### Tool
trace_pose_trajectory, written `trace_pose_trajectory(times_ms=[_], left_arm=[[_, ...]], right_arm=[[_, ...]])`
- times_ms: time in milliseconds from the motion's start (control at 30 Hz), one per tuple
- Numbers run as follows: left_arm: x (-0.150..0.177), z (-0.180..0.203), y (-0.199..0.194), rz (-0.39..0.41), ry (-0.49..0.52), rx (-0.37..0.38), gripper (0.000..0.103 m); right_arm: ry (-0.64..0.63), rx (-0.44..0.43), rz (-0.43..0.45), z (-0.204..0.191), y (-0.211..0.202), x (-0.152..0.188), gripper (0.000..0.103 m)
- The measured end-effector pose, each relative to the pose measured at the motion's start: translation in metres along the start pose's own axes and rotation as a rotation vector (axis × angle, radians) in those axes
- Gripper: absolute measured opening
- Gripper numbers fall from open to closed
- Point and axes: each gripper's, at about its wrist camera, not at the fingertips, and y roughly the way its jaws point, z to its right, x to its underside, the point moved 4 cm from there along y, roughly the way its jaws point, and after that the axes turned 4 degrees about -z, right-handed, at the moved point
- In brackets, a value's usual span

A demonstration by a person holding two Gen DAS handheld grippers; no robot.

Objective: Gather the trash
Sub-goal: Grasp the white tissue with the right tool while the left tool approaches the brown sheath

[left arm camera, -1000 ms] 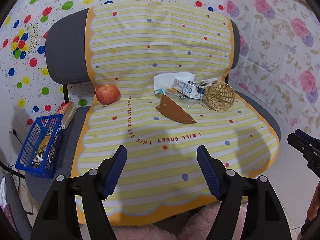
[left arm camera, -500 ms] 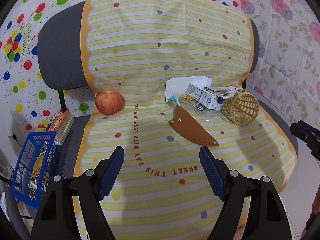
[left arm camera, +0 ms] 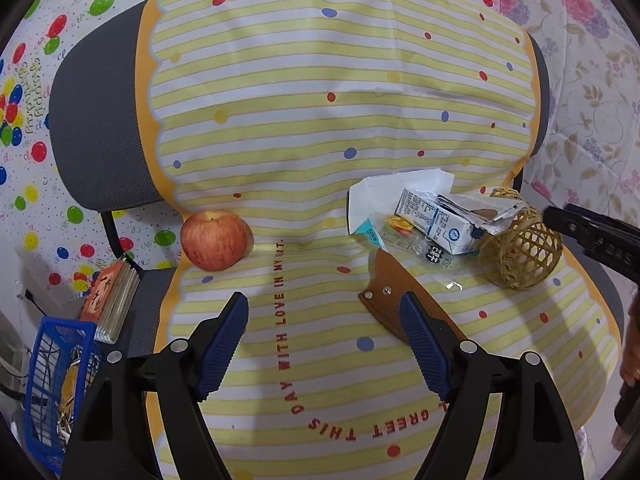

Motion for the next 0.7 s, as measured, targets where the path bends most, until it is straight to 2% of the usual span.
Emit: trace_pose_trajectory(times_ms=[233,433,500,567,633,700], left_arm=[[-0.005,0.002,0.018,-0.016,-0.01,0.016,0.078],[-0.002,0.005,0.026,-0.037,-0.011,0.027,0.078],[0.002,0.007,0.027,-0.039,-0.008,0.029,0.078],[0.005,0.009,0.026,-0.043,-0.008,0.032,0.078],[0.009,0.012,0.023,-0.047,-0.008,0.039,0.078],[0.012,0.015,0.019,-0.046,-0.002,0.043,0.078]], right_arm=[[-0.013,0.041,-0.058,0.0,0.05,-0.022,0.044],[-0.055,0.083,-0.076,-0.003,0.063,-0.021,0.043],[-0.07,0.094,-0.078,-0.004,0.063,-0.018,0.032],[-0.084,0.089,-0.083,-0.006,0.063,-0.015,0.015],[-0.095,0.074,-0.086,-0.009,0.061,-0.012,0.006],[-0.078,0.031,-0.061,-0.01,0.051,-0.012,0.003]])
